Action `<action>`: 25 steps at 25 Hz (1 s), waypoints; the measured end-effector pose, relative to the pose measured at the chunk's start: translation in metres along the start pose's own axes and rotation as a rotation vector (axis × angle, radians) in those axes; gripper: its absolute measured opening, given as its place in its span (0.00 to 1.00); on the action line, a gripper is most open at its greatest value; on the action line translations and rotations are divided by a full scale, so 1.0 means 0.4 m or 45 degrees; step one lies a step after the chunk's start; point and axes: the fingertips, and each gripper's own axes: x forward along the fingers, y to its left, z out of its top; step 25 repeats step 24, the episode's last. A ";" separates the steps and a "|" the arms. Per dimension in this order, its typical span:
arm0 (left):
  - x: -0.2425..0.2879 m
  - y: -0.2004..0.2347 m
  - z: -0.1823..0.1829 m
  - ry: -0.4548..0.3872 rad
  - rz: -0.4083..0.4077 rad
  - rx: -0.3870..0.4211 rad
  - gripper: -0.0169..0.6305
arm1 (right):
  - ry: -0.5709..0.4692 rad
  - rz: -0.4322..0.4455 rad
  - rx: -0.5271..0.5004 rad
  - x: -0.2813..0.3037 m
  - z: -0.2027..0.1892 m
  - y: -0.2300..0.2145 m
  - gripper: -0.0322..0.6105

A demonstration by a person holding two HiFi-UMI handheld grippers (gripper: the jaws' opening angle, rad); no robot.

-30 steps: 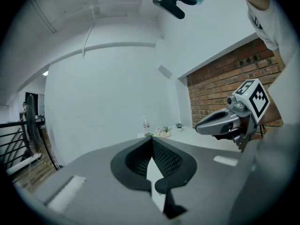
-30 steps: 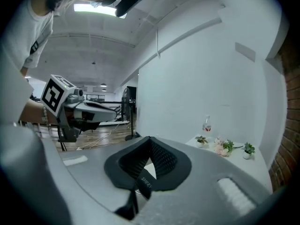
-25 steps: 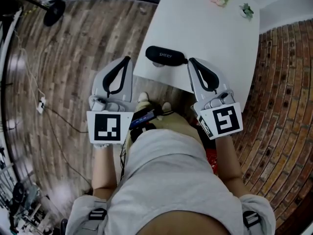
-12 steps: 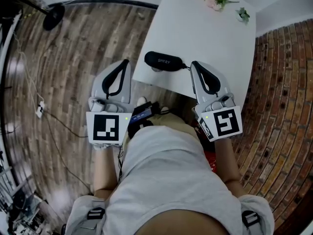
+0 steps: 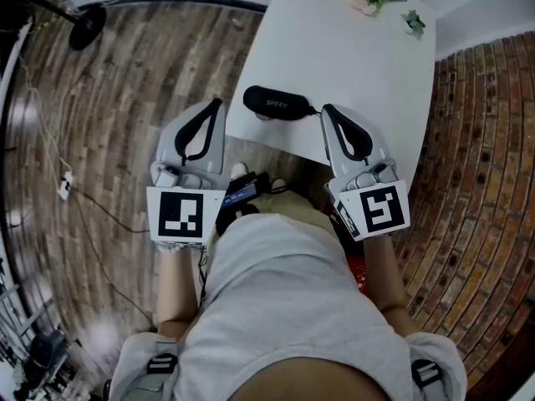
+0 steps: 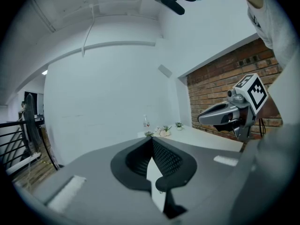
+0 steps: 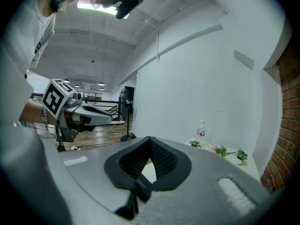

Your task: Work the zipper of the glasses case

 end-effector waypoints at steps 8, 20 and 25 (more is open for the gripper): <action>0.009 0.001 -0.008 0.013 -0.011 -0.006 0.05 | 0.039 0.011 -0.020 0.014 -0.011 0.005 0.05; 0.014 0.013 -0.021 0.030 -0.019 0.002 0.05 | 0.071 0.011 -0.018 0.025 -0.028 0.010 0.05; 0.014 0.017 -0.028 0.034 -0.015 0.000 0.05 | 0.079 0.014 -0.025 0.030 -0.034 0.014 0.05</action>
